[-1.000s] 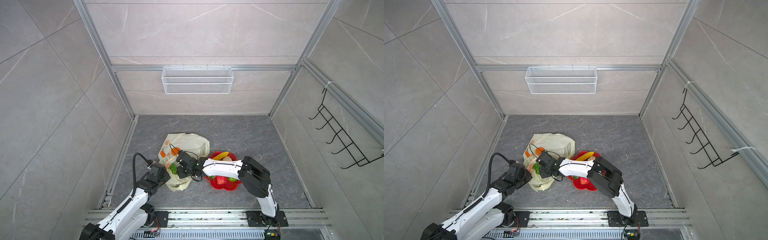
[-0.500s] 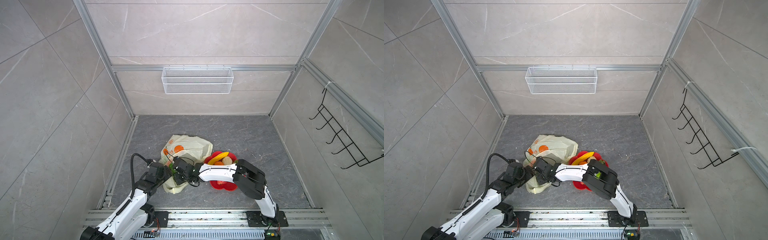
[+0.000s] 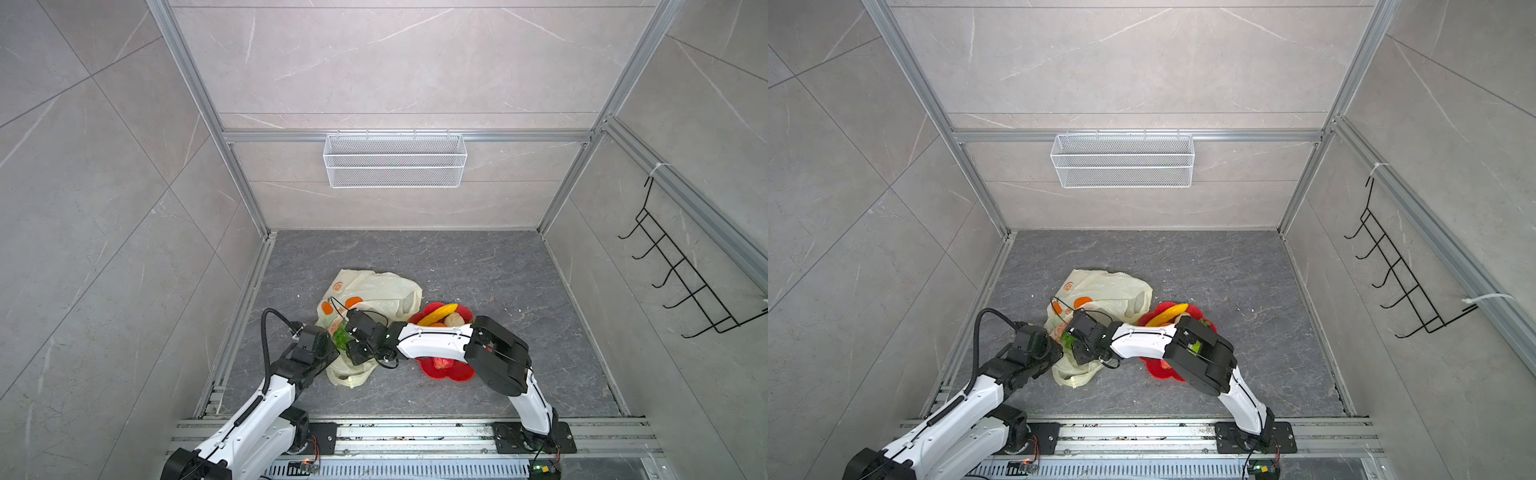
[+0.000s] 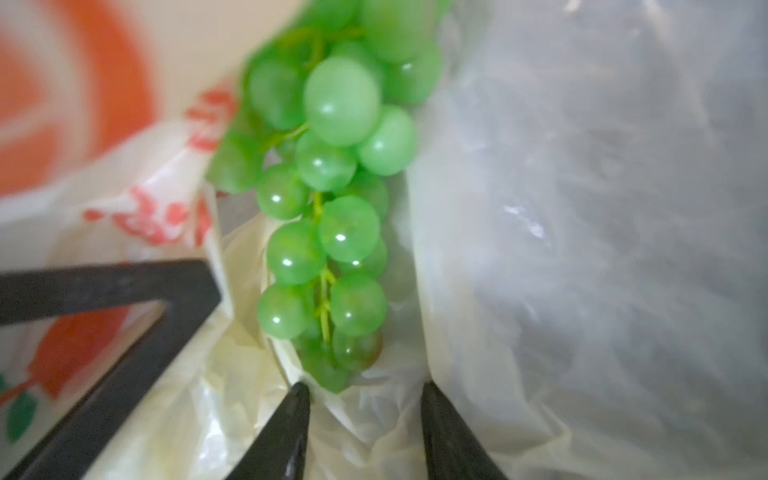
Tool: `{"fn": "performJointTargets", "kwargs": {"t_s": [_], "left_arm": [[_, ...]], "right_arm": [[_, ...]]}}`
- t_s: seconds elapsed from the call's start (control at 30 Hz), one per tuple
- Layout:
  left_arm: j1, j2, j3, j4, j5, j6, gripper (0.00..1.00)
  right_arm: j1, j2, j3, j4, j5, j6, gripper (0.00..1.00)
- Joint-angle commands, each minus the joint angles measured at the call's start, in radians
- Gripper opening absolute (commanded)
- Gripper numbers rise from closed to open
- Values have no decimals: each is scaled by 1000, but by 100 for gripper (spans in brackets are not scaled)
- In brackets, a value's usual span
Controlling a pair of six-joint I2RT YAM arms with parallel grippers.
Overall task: Take the fake fruits out of the plastic bag
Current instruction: 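Move the right gripper into the bag while the left pulls the bag nearer, then lower the right gripper onto the green grapes while the left lifts the bag edge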
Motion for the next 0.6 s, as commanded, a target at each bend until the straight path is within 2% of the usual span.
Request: {"fn": "performJointTargets", "kwargs": {"t_s": [0.0, 0.17, 0.27, 0.47, 0.57], "left_arm": [[22, -37, -20, -26, -29, -19, 24], [43, -59, -32, 9, 1, 10, 15], [54, -59, -33, 3, 2, 19, 11], [92, -102, -46, 17, 22, 45, 6], [108, -112, -48, 71, 58, 100, 5]], "right_arm": [[-28, -24, 7, 28, -26, 20, 50], [-44, -10, 37, 56, -67, 29, 53], [-49, -13, 46, 62, -63, 19, 60], [-51, -17, 53, 71, -42, -19, 68], [-52, -11, 59, 71, -21, -37, 70]]}}
